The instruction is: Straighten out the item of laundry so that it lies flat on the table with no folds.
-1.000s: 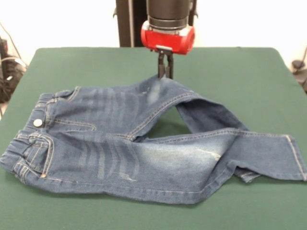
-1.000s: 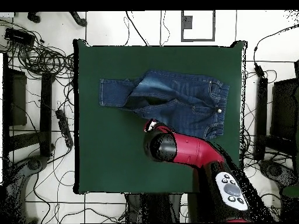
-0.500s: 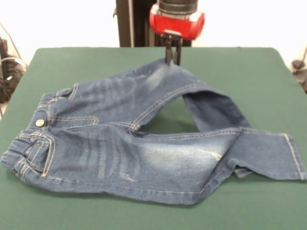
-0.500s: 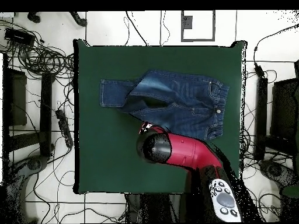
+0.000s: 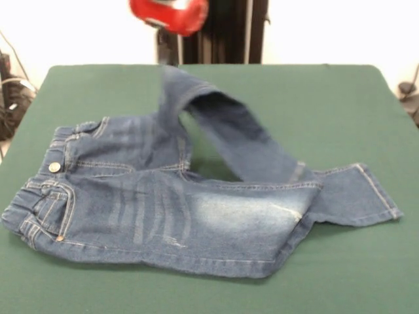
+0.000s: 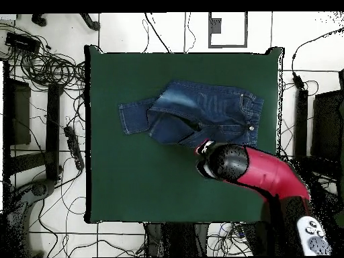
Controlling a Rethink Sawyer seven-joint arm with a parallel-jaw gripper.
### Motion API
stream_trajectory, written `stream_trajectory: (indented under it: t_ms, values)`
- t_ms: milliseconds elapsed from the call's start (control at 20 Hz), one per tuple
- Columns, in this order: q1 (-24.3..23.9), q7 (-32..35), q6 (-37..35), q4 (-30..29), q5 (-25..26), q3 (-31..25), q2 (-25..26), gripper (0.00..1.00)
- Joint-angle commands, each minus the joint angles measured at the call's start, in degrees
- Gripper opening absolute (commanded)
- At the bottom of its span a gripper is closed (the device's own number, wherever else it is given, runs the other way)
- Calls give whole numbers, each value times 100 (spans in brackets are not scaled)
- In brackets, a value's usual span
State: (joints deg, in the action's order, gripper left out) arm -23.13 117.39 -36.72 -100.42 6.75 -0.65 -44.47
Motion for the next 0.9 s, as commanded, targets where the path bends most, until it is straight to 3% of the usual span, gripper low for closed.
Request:
stream_trajectory:
  t_ms: [50,200,400,450,900]
  values:
    - [-410,-1359,-1151,1175,564,-678,497,0]
    - [-580,-1455,-1245,1383,713,-858,596,0]
    - [-738,-1431,-967,1239,819,-1068,562,0]
    - [-786,-1363,-895,1186,889,-1159,547,100]
    - [-885,-1052,-521,1092,974,-1376,627,100]
